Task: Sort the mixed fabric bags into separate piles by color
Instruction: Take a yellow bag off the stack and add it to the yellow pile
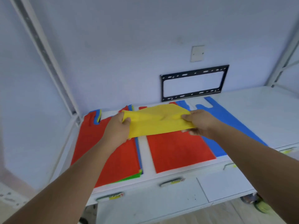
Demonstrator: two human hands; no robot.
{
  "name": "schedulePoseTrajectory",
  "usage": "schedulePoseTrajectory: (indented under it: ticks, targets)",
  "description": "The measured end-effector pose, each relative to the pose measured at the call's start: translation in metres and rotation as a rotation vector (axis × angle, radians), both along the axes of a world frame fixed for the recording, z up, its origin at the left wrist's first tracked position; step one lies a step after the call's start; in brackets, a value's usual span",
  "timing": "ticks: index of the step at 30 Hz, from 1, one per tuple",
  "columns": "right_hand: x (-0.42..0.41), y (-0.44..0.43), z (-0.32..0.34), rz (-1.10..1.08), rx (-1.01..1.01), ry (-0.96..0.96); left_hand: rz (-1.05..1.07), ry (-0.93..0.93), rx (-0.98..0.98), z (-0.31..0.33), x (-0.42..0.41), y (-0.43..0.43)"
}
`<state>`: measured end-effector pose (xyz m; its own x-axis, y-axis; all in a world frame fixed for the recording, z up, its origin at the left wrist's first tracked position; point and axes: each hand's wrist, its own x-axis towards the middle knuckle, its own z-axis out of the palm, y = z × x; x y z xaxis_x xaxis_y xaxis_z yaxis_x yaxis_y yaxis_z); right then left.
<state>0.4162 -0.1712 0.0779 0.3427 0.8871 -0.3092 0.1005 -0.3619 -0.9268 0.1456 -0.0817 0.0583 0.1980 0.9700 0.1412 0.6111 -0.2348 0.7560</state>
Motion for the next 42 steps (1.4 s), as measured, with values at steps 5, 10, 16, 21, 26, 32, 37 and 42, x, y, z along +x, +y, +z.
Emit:
schedulePoseTrajectory:
  ticks: [5, 10, 16, 21, 26, 32, 37, 42]
  targets:
    - [0.102, -0.05, 0.015, -0.103, 0.091, -0.015, -0.086, -0.055, 0.043, 0.022, 0.115, -0.018]
    - [0.207, -0.094, 0.044, -0.196, 0.138, -0.029, -0.213, -0.114, 0.106, 0.051, 0.232, -0.036]
    - [0.307, -0.114, 0.05, -0.293, 0.148, -0.057, -0.294, -0.124, 0.081, 0.052, 0.346, -0.04]
    - [0.384, -0.08, 0.049, -0.403, 0.169, -0.065, -0.303, -0.164, 0.034, 0.048, 0.427, -0.015]
    - [0.451, -0.022, 0.075, -0.397, 0.199, -0.042, -0.301, -0.242, 0.008, 0.064, 0.503, 0.037]
    - [0.52, 0.019, 0.126, -0.368, 0.339, -0.099, -0.29, -0.371, 0.072, 0.118, 0.568, 0.079]
    - [0.558, 0.025, 0.118, -0.312, 0.376, -0.109, -0.231, -0.356, 0.096, 0.121, 0.595, 0.078]
    - [0.58, 0.014, 0.039, -0.266, 0.217, -0.066, -0.14, -0.258, -0.001, 0.051, 0.599, 0.033]
